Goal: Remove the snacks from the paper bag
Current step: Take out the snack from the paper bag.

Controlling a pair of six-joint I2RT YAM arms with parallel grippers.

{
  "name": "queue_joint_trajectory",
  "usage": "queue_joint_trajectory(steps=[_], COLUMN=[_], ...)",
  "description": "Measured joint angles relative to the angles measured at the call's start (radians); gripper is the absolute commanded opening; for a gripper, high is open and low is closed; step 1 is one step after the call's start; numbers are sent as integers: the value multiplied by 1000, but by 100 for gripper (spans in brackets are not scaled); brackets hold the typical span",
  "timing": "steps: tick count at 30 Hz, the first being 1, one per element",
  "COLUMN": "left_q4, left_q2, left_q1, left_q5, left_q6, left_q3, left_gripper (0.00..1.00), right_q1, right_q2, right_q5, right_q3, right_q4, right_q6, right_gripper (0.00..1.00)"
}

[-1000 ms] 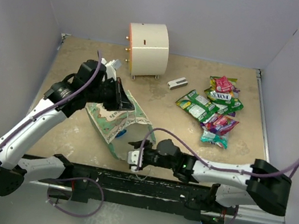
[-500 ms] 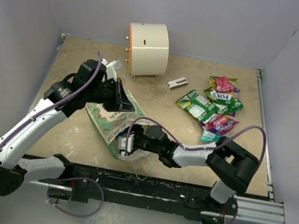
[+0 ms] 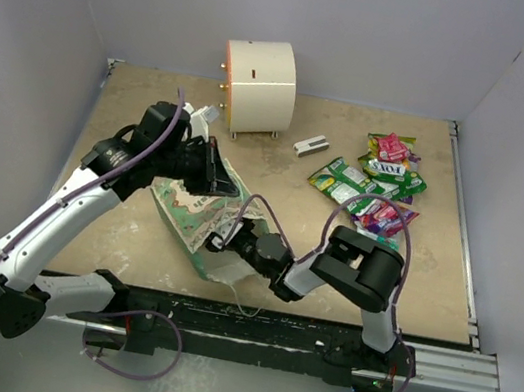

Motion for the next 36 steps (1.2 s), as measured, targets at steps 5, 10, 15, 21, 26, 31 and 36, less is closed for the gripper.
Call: queue_joint_trajectory(steps=[5, 10, 15, 21, 26, 31, 36], left_q4=[1, 1, 1, 3, 0, -10, -28], left_q2=[26, 27, 30, 33, 37, 37, 37], left_q1=[0, 0, 0, 0, 0, 0, 0], left_q5=[23, 37, 53, 66, 67, 65, 53], left_q6=[5, 6, 15, 24, 31, 35, 44], left_q3=[17, 18, 20, 24, 24, 25, 27], left_gripper=[0, 0, 0, 0, 0, 0, 0], right_q1=[6, 6, 6, 6, 6, 6, 6], right_q2=[91, 156, 203, 234, 257, 276, 276], right_q5=[73, 109, 140, 154, 184, 220, 229], right_q3=[28, 72, 108, 162, 219, 276, 277], right_q4=[84, 119, 129, 83, 3, -80, -103], right_q6=[72, 126, 172, 220, 260, 293, 301], right_gripper=[79, 82, 85, 84, 70, 49, 29])
